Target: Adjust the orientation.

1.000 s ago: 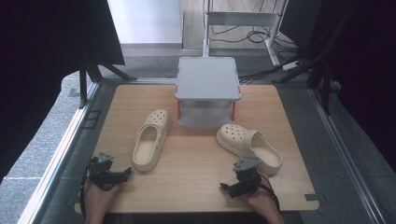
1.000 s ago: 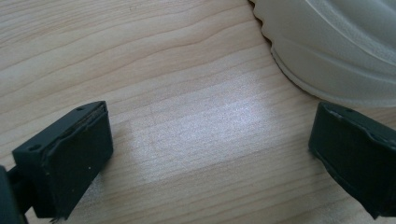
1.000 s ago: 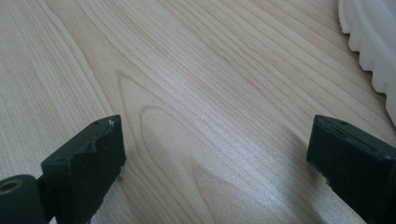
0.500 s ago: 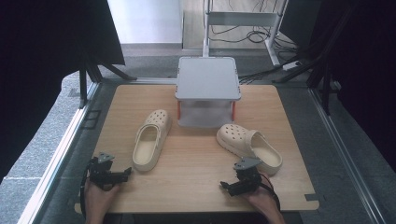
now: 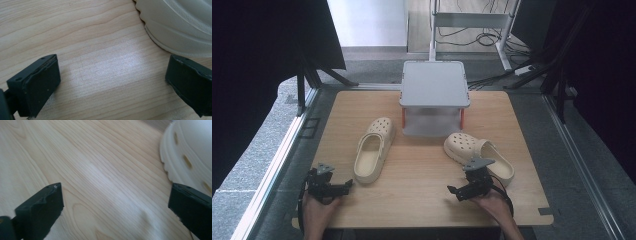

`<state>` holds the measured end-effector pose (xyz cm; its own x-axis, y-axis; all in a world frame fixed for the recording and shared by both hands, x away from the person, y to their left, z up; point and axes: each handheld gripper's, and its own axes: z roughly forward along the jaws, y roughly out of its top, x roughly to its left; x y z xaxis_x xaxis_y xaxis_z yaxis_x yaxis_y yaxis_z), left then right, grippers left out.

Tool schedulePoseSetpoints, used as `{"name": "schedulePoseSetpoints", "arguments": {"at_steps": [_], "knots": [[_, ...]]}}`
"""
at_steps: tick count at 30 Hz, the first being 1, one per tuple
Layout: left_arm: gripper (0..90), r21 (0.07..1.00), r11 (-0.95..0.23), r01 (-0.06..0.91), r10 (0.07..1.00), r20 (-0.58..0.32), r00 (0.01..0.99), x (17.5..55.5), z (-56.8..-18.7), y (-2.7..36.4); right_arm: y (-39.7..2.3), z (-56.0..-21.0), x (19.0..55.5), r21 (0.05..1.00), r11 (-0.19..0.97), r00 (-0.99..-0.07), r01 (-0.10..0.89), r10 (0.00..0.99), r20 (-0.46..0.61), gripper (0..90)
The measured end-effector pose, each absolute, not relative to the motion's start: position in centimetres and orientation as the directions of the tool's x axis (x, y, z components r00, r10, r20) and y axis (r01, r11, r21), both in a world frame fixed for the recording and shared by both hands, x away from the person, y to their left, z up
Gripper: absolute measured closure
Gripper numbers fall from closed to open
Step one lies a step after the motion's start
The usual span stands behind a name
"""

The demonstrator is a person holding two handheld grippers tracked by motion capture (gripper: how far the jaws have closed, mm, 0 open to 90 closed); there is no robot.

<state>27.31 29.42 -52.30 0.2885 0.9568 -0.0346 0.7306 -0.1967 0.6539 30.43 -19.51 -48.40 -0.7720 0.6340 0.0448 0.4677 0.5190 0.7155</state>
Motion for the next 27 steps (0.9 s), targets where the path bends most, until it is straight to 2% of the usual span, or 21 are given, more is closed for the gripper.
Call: {"name": "schedulePoseSetpoints", "arguments": {"at_steps": [15, 24, 26, 27], "knots": [[0.0, 0.654, -0.197, 0.73, 0.957, -0.034, 0.289, 27.3, -52.3, 29.4, -14.5, -45.6, 33.6, 0.686, 0.531, -0.813, 0.497, 0.562, 0.154, 0.0], [0.0, 0.654, -0.202, 0.729, 0.955, -0.033, 0.295, 27.3, -52.3, 29.4, -11.3, -44.4, 35.4, 0.685, 0.552, -0.828, 0.476, 0.544, 0.136, 0.0], [0.0, 0.654, -0.204, 0.729, 0.955, -0.033, 0.296, 27.3, -52.3, 29.4, -10.5, -44.2, 36.1, 0.686, 0.551, -0.826, 0.476, 0.548, 0.133, 2.6], [0.0, 0.654, -0.204, 0.728, 0.954, -0.033, 0.297, 27.3, -52.3, 29.4, -9.9, -44.1, 36.8, 0.689, 0.541, -0.821, 0.483, 0.553, 0.142, 8.3]]}}
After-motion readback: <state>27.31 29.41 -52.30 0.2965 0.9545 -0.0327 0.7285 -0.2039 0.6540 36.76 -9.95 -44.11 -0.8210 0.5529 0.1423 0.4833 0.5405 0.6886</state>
